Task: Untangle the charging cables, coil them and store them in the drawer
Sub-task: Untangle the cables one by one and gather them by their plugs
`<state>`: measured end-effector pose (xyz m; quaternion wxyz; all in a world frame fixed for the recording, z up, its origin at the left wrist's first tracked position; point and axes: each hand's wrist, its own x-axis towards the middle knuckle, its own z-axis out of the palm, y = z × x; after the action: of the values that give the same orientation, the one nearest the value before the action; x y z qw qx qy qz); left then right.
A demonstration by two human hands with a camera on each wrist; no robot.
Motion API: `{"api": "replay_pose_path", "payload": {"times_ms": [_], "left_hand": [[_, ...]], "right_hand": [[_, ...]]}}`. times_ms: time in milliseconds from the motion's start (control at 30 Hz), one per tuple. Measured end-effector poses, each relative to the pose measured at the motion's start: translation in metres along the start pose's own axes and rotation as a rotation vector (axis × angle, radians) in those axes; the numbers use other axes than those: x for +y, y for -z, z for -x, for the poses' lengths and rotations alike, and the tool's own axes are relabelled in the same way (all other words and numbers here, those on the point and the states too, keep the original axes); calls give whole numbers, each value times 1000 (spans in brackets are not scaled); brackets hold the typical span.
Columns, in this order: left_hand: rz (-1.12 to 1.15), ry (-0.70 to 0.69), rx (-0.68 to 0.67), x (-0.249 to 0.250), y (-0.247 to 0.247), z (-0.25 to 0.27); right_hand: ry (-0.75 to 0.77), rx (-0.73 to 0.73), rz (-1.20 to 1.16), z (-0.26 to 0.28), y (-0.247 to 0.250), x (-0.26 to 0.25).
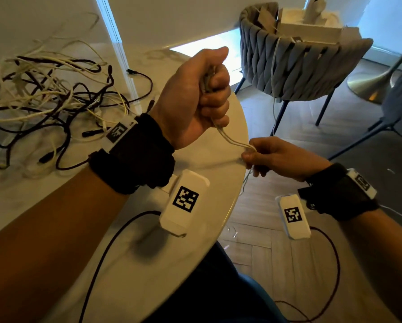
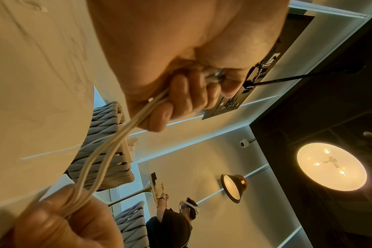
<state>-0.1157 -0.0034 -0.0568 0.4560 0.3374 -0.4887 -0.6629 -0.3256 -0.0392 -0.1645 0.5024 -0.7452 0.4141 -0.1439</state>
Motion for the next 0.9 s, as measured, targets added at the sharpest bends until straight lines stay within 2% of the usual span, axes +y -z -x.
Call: {"api": "replay_pose_path", "payload": {"times_ms": [100, 233, 333, 400, 467, 567, 767, 900], "left_hand": [[-5, -15, 20, 2, -4, 6], [-115, -41, 52, -1, -18, 18], [-245, -71, 42, -13, -33, 29], [-248, -58, 8, -17, -43, 36], [-249, -7, -15, -20, -51, 43], [-286, 39, -22, -23, -58, 52], [-219, -74, 38, -6, -55, 70], [-186, -146, 79, 4, -44, 83]], "right_hand": [[1, 2, 49, 10, -2, -3], [-80, -25, -3, 35, -15, 3], [-123, -34, 87, 48, -32, 27], [-196, 9, 187, 51, -43, 51], [-288, 42, 158, 54, -53, 74], [-346, 73, 111, 51, -64, 102], [-407, 136, 101, 45, -80, 127], [-486, -14, 239, 43, -76, 119]]}}
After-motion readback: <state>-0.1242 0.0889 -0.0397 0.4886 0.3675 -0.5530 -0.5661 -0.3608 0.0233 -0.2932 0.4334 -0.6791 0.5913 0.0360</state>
